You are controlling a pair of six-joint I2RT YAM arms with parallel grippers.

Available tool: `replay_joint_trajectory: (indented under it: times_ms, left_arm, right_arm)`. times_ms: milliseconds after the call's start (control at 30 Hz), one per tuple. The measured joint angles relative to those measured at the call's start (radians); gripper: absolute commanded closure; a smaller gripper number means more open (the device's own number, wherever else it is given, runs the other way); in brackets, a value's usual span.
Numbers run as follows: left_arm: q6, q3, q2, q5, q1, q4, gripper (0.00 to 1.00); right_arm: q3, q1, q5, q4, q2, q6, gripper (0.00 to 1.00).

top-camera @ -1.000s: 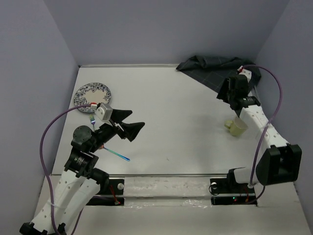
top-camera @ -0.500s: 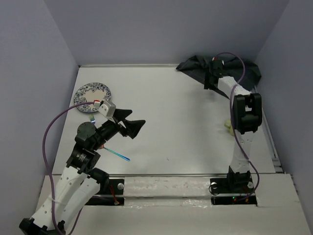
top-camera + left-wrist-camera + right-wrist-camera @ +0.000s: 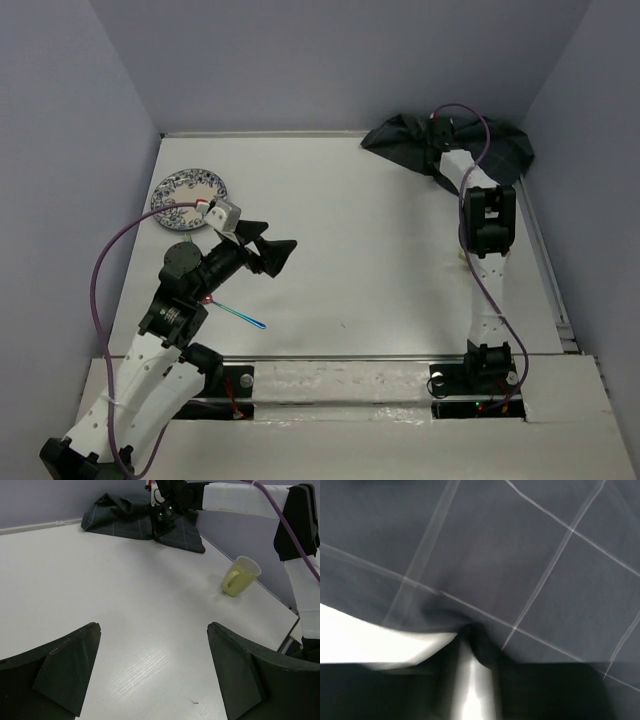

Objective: Set the dinner table for one person

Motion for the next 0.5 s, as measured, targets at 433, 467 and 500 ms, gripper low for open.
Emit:
replay_joint_trajectory:
  times_ms: [433,467,500]
  left_arm:
    - [-0.038,0.020,0.066,-0.103,0.060,-0.025,0.01]
    - [-0.052,0.020,0.079,-0.109,0.066,-0.029,0.01]
    - [-0.066,0.020,0.090,-0.117,0.069,-0.032,0.01]
  right_arm:
    - [-0.374,0.238,-0.089,0.162,-0.222,-0.193,1.00]
    - [-0.414,0.270,-0.099,0.169,-0.252,-0.192,1.00]
    - [-0.467,0.311,-0.116,0.175,-0.300,-0.188,1.00]
